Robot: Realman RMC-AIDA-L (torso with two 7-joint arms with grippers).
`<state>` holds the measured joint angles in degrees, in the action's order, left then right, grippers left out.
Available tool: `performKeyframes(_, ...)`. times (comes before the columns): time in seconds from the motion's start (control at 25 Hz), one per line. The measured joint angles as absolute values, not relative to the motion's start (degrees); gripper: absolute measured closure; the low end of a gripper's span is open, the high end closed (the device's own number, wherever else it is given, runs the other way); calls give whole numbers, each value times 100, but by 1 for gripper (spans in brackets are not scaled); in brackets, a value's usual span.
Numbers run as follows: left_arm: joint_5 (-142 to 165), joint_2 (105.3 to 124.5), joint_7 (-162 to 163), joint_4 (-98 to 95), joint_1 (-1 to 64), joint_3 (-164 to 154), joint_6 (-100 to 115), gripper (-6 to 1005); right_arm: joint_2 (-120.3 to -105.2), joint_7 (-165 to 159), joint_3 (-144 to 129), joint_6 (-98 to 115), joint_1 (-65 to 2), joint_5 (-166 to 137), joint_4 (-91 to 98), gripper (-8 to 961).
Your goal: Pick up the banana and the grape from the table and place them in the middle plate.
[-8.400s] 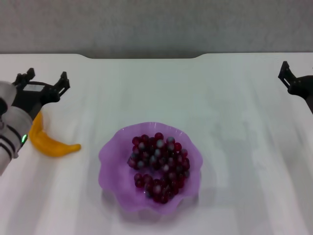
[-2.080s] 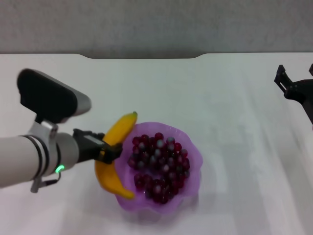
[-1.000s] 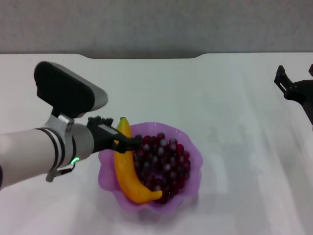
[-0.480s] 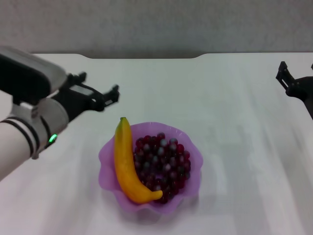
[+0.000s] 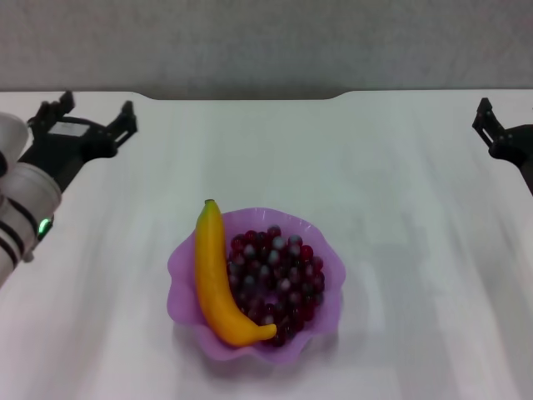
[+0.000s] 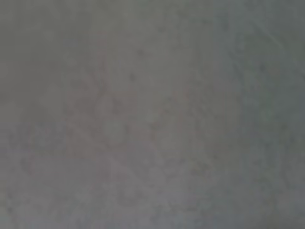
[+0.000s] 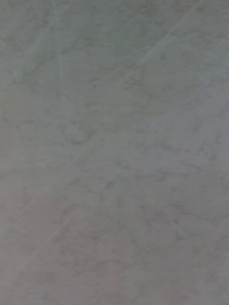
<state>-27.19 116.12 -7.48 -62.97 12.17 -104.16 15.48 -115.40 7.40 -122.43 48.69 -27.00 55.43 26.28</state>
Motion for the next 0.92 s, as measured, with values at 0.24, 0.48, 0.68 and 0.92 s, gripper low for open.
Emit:
performKeyframes(0.24, -2719, 11625, -624, -4984, 1711, -10292, 2461, 105, -11540, 646, -12234, 4970, -2726, 5550, 2591, 95)
performKeyframes(0.48, -2708, 11621, 126, -4097, 1976, -10314, 3266, 105, -11535, 103, -12220, 5178, -2842, 5549, 2229, 95)
performKeyframes(0.68, -2659, 11616, 353, -3606, 2189, -10298, 3477, 105, -11538, -35, -12239, 5277, -2898, 5516, 2063, 102)
performKeyframes(0.92, -2652, 11626, 337, -3483, 2295, -10348, 3515, 105, -11540, -1, -12220, 5449, -2900, 5532, 1958, 116)
